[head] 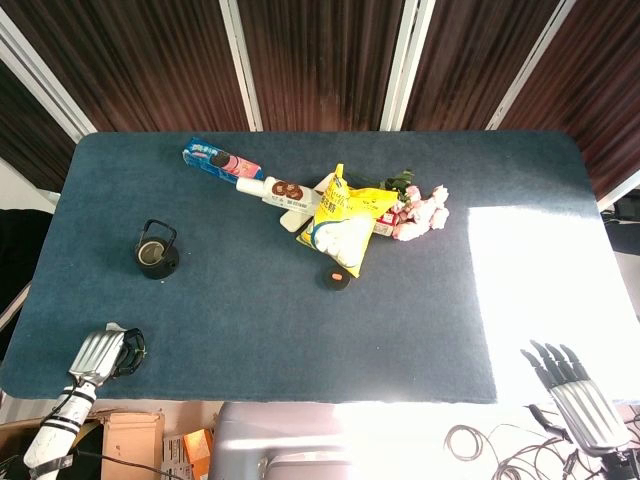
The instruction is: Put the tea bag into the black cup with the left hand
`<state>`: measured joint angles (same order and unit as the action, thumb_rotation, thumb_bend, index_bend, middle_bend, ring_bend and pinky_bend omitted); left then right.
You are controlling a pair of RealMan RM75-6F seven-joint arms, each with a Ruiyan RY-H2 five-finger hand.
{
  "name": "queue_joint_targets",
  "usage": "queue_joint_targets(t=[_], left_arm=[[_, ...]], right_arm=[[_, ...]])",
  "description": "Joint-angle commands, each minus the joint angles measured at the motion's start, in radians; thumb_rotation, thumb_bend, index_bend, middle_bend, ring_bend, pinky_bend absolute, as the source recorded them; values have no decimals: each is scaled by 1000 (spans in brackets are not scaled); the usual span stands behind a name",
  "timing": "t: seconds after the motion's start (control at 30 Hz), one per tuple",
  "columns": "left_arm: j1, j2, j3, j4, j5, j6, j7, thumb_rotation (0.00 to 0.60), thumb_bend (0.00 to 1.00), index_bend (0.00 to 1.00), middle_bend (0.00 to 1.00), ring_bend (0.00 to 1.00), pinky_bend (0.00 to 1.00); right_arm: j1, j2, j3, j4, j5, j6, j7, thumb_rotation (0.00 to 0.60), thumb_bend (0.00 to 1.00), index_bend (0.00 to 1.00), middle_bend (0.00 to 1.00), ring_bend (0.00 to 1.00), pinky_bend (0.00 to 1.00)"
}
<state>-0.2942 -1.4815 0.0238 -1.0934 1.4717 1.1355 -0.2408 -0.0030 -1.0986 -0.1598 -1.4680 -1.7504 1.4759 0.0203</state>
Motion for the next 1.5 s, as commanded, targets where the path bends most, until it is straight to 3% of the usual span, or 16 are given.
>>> queue_joint_targets(t=[0.03, 0.3, 0.6, 1.1, 1.5], left_arm=[[3, -3, 0, 6, 8, 13, -7, 600, 451, 734, 989, 1000, 889], [7, -4, -4, 9, 26, 52, -25, 600, 454, 743, 990, 1000, 889], [-16, 25, -66, -24, 20, 113, -39, 600, 454, 743, 991, 1000, 889], [-113, 190, -240, -238, -121, 73, 131, 600, 445, 743, 995, 1000, 891], [-192, 234, -348, -287, -217, 45, 181, 600, 443, 743, 997, 1000, 895]], right_arm=[[0, 0, 0, 0, 0, -1, -1, 600, 299, 0, 0, 0, 0], [0, 2, -1, -2, -1, 2, 3, 600, 299, 0, 0, 0, 0], [-4, 9, 2, -1, -3, 19, 25, 600, 299, 0, 0, 0, 0], [-6, 13, 5, -1, 0, 25, 38, 600, 299, 0, 0, 0, 0], [-3, 20, 13, -1, 15, 19, 56, 600, 300, 0, 0, 0, 0]])
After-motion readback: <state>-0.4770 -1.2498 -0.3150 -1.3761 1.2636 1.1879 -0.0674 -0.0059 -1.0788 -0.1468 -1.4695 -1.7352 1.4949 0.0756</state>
